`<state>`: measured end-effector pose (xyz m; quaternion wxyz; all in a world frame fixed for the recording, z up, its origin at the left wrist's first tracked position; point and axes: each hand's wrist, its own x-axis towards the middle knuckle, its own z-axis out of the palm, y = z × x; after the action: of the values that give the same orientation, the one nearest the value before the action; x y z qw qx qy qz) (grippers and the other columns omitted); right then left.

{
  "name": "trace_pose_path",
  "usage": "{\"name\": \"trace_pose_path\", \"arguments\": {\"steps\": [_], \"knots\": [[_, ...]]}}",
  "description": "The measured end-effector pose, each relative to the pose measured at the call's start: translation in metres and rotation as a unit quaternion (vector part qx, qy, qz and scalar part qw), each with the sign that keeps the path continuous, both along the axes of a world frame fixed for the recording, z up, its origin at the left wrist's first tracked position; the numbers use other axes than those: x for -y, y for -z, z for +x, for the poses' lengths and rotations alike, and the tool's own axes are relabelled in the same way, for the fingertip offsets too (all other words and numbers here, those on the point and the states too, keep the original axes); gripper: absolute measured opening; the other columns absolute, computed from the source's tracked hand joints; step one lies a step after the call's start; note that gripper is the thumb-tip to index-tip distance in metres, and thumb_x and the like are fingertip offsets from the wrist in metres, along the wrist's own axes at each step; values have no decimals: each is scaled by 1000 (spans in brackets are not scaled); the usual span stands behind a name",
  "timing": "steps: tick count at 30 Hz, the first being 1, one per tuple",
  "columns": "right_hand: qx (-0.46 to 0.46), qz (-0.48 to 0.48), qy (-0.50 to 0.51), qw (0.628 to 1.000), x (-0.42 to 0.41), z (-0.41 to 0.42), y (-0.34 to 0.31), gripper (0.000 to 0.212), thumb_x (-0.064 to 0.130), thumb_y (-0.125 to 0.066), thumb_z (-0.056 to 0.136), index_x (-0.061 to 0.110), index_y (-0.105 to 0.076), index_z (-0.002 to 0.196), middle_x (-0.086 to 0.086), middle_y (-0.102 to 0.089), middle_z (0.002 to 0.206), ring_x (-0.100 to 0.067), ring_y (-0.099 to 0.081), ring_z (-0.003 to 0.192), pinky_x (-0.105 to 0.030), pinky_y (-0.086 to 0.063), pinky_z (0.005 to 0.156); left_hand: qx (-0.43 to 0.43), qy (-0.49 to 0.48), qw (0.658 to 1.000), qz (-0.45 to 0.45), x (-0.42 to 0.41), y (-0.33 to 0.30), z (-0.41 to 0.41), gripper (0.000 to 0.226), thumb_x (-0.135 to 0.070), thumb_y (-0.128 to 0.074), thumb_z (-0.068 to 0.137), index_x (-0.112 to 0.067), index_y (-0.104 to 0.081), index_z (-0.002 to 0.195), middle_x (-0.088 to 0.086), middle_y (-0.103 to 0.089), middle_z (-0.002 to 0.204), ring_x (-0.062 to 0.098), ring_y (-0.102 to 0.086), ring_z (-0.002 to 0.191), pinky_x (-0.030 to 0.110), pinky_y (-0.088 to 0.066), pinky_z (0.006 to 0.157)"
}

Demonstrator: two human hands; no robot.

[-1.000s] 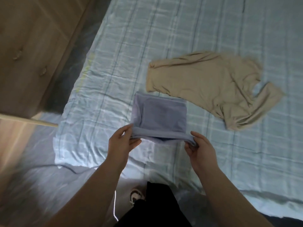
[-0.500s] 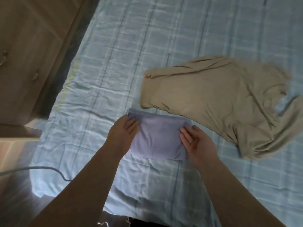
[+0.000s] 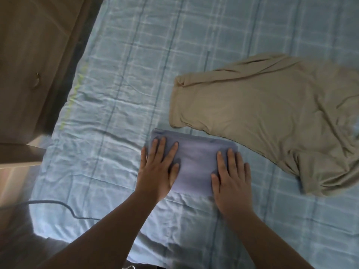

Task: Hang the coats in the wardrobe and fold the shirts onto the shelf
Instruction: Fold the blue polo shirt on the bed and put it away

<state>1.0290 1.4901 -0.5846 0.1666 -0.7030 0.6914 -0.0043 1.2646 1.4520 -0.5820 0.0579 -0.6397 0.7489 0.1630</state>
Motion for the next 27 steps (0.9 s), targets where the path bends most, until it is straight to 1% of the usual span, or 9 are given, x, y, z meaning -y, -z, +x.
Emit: {"name": "trace_pose_path", "arguments": {"steps": [4, 6, 8, 10, 12, 16, 21, 24, 27], "knots": [[16, 14, 17, 1000, 5, 1, 7, 61, 38, -28, 102, 21, -13, 158, -13, -13, 164, -33, -14, 150, -53, -13, 121, -14, -16, 1000, 15, 9, 6, -1, 58, -51, -17, 100, -38, -8, 156, 3, 0, 165, 20, 7, 152, 49, -7, 122], [112, 20, 83, 990, 5, 4, -2, 59, 36, -32, 103, 23, -14, 158, -7, -13, 165, -25, -13, 151, -45, -13, 122, -107, -70, 992, -4, 10, -3, -3, 55, -43, -31, 101, -35, -19, 154, 2, -7, 165, 18, -1, 152, 43, -11, 122], [239, 37, 227, 943, 6, 4, -19, 58, 40, -41, 103, 27, -20, 156, 0, -25, 160, -18, -26, 146, -38, -26, 118, -235, -221, 946, -21, 11, -17, 1, 55, -26, -53, 96, -26, -36, 149, 4, -25, 159, 17, -21, 146, 34, -23, 118], [280, 58, 356, 890, 13, 5, -42, 56, 43, -49, 98, 27, -30, 149, 2, -53, 134, -19, -52, 122, -38, -44, 99, -295, -370, 881, -21, 13, -32, 9, 49, -18, -63, 90, -16, -47, 137, 5, -44, 137, 18, -45, 123, 34, -41, 106], [272, 101, 399, 870, 23, 4, -54, 41, 42, -51, 98, 20, -45, 132, 7, -59, 97, -22, -59, 95, -34, -43, 78, -277, -434, 856, 53, 20, -42, 14, 48, -24, -67, 89, -13, -48, 131, -1, -51, 118, 14, -54, 103, 33, -48, 87], [222, 154, 369, 889, 39, 4, -52, 29, 45, -50, 97, 18, -48, 107, 3, -55, 86, -24, -56, 80, -33, -39, 66, -230, -433, 852, 182, 38, -46, 19, 47, -39, -66, 88, -13, -51, 124, -5, -56, 103, 17, -53, 89, 27, -39, 72], [152, 127, 315, 928, 45, 4, -40, 39, 45, -44, 100, 14, -50, 77, -4, -56, 76, -22, -54, 68, -33, -38, 61, -222, -381, 876, 194, 51, -41, 19, 32, -39, -60, 92, -12, -52, 75, -1, -51, 67, 23, -52, 71, 32, -36, 57], [175, 91, 312, 929, 41, 12, -51, 30, 38, -41, 103, 12, -49, 90, -2, -52, 89, -23, -50, 81, -32, -35, 72, -279, -359, 879, 144, 39, -42, 25, 25, -40, -56, 94, -17, -56, 88, -3, -56, 74, 18, -52, 72, 32, -39, 64], [203, 63, 287, 934, 31, 22, -71, 30, 38, -37, 104, 11, -49, 110, 2, -46, 88, -19, -44, 80, -34, -36, 73, -347, -380, 851, 104, 19, -51, 36, 25, -37, -53, 96, -14, -56, 90, 2, -59, 78, 16, -53, 70, 29, -40, 61]]}}
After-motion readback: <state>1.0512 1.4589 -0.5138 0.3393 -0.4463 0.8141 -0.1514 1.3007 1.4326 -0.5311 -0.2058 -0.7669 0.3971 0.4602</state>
